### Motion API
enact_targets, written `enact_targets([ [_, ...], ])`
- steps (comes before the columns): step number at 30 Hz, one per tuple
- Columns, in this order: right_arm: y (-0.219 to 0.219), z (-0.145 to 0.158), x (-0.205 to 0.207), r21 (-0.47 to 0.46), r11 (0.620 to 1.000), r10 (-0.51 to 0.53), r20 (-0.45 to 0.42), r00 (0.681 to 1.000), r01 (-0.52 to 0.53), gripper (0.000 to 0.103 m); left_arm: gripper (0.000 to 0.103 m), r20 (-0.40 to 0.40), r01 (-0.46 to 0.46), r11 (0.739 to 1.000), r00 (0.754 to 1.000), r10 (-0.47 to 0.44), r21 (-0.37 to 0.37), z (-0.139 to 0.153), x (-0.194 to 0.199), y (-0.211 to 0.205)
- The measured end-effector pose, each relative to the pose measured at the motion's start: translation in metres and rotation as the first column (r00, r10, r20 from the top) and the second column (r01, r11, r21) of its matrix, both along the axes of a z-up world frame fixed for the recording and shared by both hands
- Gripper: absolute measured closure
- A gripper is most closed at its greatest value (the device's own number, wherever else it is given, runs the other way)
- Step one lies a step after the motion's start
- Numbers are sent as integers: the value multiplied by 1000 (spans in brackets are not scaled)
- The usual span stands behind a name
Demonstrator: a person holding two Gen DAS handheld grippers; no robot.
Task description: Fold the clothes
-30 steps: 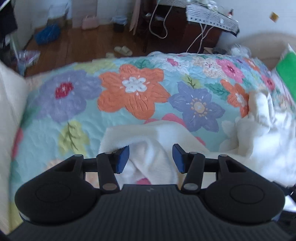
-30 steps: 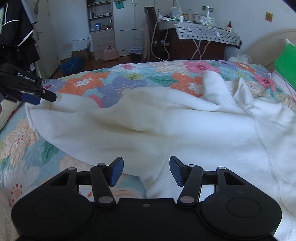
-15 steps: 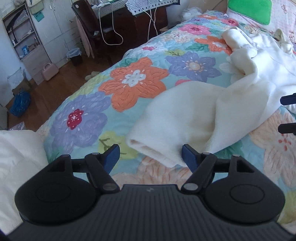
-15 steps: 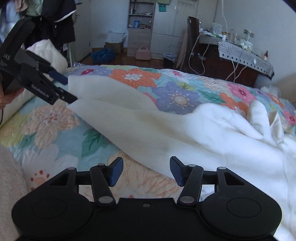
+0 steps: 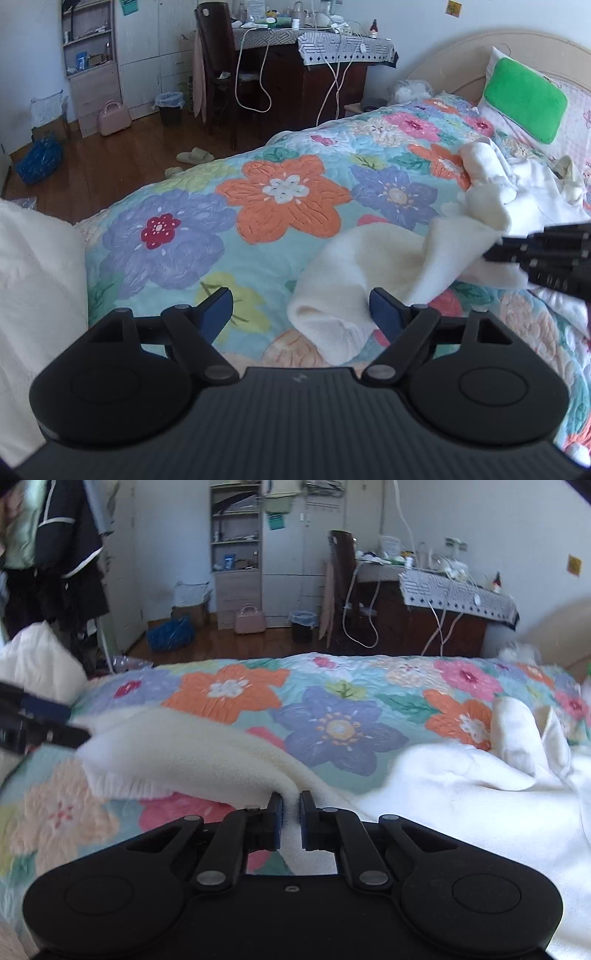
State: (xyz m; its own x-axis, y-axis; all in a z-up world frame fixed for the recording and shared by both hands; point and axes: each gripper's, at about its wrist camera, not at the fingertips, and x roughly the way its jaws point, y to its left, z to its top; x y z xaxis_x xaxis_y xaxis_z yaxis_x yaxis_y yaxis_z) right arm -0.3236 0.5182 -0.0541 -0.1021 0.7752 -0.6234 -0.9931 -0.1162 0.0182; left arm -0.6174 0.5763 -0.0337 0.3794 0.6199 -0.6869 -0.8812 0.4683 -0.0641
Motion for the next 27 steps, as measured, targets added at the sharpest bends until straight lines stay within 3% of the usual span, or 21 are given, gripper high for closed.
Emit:
enact_targets([
  [5,20,2,48,-23,995,-96,-24,995,96,94,22,-115,204,978,973,-198,43,-16,33,-14],
  [9,38,-10,75,-79,986,-153,-83,985,147,95,15,-247,441,886,883,-400,144,-25,76,-35],
  [12,45,-16,89,-108,976,-201,-128,971,188,95,12,-345,484,866,840,-419,125,-37,103,-30],
  [16,49,-21,107,-137,963,-253,-165,953,231,95,12,-382,535,845,786,-485,28,-47,119,-29],
  [20,53,-27,127,-188,951,-287,-255,923,244,95,9,-412,609,789,741,-530,81,-48,126,-52],
  [24,47,-30,134,-208,948,-301,-347,889,240,94,10,-489,541,834,759,-430,108,-59,153,-46],
  [25,44,-30,135,-209,949,-300,-367,880,236,92,14,-498,520,849,764,-411,97,-59,159,-42],
  [26,40,-27,136,-205,952,-293,-390,873,228,88,33,-507,498,863,767,-393,85,-60,164,-38],
  [27,35,-25,137,-196,957,-280,-412,867,216,85,62,-516,476,876,771,-374,75,-60,169,-34],
])
